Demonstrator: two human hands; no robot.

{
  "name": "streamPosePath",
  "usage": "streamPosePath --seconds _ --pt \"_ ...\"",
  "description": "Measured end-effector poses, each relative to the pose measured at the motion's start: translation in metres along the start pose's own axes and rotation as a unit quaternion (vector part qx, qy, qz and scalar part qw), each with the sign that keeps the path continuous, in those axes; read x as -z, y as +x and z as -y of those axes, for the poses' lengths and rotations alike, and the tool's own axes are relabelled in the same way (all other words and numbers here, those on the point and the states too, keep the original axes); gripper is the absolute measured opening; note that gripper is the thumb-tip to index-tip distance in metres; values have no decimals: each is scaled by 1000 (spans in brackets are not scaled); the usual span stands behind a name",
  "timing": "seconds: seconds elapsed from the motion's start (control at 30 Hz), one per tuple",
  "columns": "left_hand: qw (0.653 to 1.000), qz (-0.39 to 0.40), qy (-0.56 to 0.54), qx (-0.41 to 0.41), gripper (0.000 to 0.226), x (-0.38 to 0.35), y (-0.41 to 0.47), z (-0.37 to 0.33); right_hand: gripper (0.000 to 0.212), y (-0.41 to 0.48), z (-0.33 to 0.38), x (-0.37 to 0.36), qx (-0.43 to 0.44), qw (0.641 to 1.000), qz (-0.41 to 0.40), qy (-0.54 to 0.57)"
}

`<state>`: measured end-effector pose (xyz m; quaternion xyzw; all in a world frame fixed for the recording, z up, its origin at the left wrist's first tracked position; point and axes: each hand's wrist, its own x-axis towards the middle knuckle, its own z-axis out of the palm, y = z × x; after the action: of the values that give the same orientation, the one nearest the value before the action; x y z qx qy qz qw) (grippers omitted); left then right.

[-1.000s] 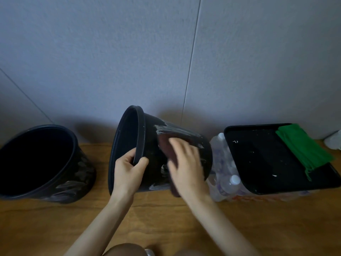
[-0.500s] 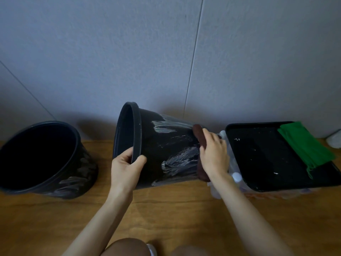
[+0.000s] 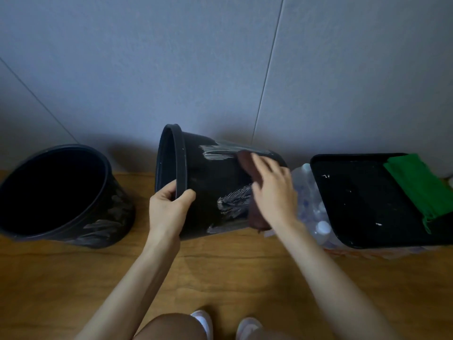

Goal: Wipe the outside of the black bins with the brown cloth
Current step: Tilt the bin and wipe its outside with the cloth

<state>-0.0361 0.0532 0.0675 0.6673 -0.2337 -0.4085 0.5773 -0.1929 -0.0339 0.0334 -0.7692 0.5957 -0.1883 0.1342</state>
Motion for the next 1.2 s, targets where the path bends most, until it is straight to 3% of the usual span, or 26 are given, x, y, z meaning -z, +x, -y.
streamPosePath --seconds 0.1,0.2,0.4,0.53,0.6,0.77,0.9,1.1,1.2 --pt "1000 20 -8 -2 38 0 -2 5 60 11 -31 -3 -71 997 5 -36" --pt "999 39 -16 -2 34 -2 -1 7 64 3 -31 -11 -66 998 -7 -24" --pt "998 65 26 -7 31 -7 -2 15 82 -36 24 -22 70 990 52 107" --pt "999 31 40 -15 26 -7 1 20 76 -42 36 -29 170 982 29 73" --pt "999 25 35 3 30 -6 2 23 71 -32 26 -30 138 989 21 54" --pt "998 58 36 -16 41 -1 -2 26 62 5 -31 -27 -44 999 25 -3" --pt "996 75 35 -44 41 0 2 20 60 16 -38 -28 -60 998 23 -4" --pt "995 78 31 -47 52 -7 12 20 58 -4 17 -27 52 996 -15 64" --pt "995 75 33 -57 40 -10 17 21 60 -18 41 -32 116 991 -20 65"
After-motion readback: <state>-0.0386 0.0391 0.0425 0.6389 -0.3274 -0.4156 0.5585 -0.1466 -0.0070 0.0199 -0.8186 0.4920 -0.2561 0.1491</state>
